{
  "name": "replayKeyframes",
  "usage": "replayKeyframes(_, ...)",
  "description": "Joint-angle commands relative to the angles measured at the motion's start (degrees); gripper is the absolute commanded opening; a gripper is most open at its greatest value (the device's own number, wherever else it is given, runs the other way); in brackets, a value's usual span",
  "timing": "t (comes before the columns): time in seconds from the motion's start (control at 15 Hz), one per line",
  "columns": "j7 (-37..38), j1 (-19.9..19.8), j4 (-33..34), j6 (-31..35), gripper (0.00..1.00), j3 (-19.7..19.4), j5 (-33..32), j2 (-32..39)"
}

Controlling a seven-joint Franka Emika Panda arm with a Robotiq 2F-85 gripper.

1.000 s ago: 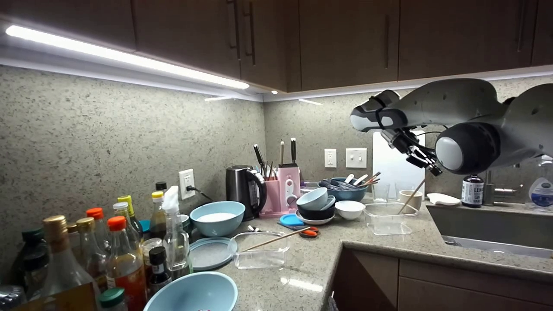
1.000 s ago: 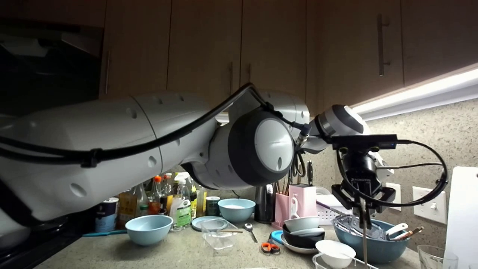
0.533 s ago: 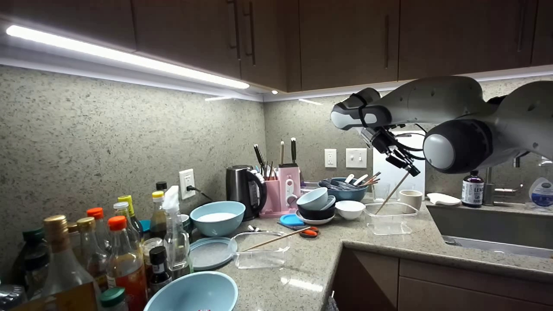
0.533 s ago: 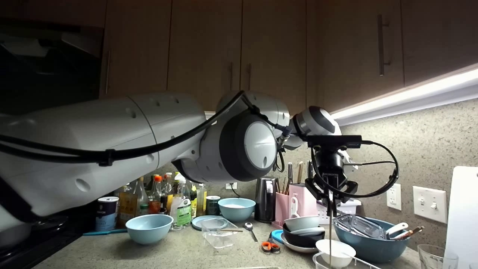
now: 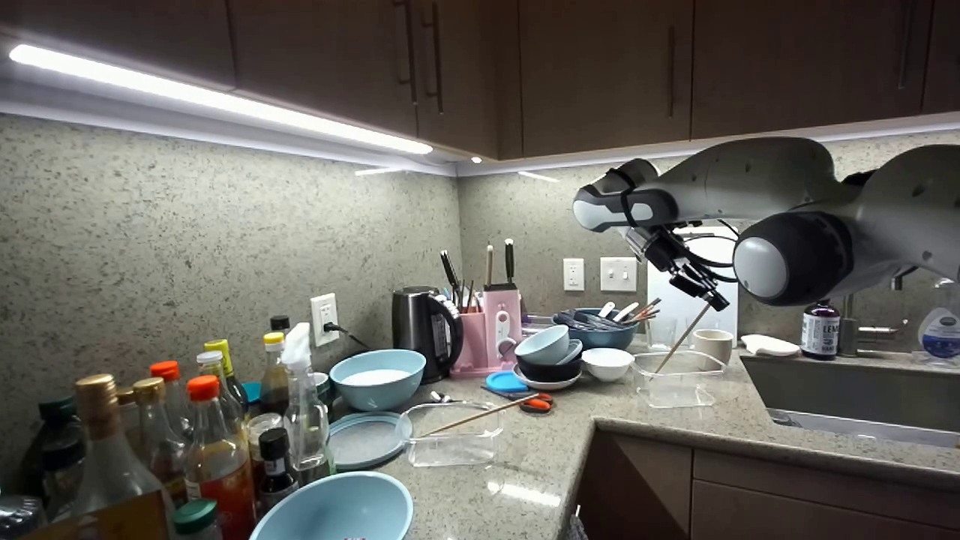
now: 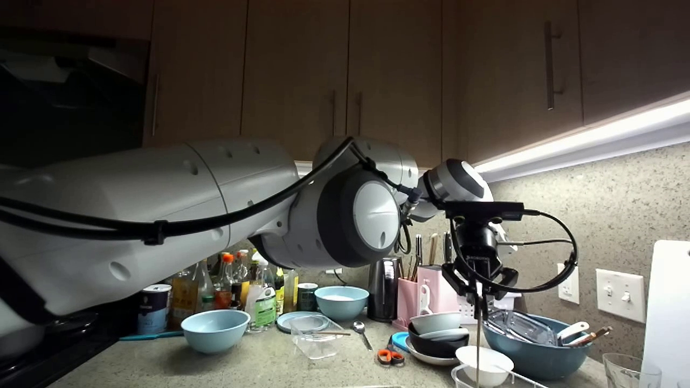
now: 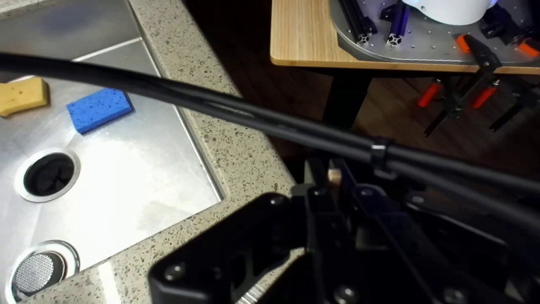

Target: Stir in the clear bowl with the chopstick

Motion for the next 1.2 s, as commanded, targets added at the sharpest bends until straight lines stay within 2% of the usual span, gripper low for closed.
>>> replayKeyframes(0.0, -4.5, -1.1, -1.1, 2.8, 0.02, -1.5, -1.8, -0.7)
replayKeyframes(0.6, -10.5, -7.2, -1.8, 4.4, 0.02, -4.2, -2.3, -0.6)
replayKeyframes(0.8, -11.8, -9.1, -1.5, 1.5, 0.02, -4.5, -1.8, -0.3)
replayKeyframes(1.13, -11.6, -8.5, -1.1, -1.2, 0.02, -4.1, -1.8, -0.1)
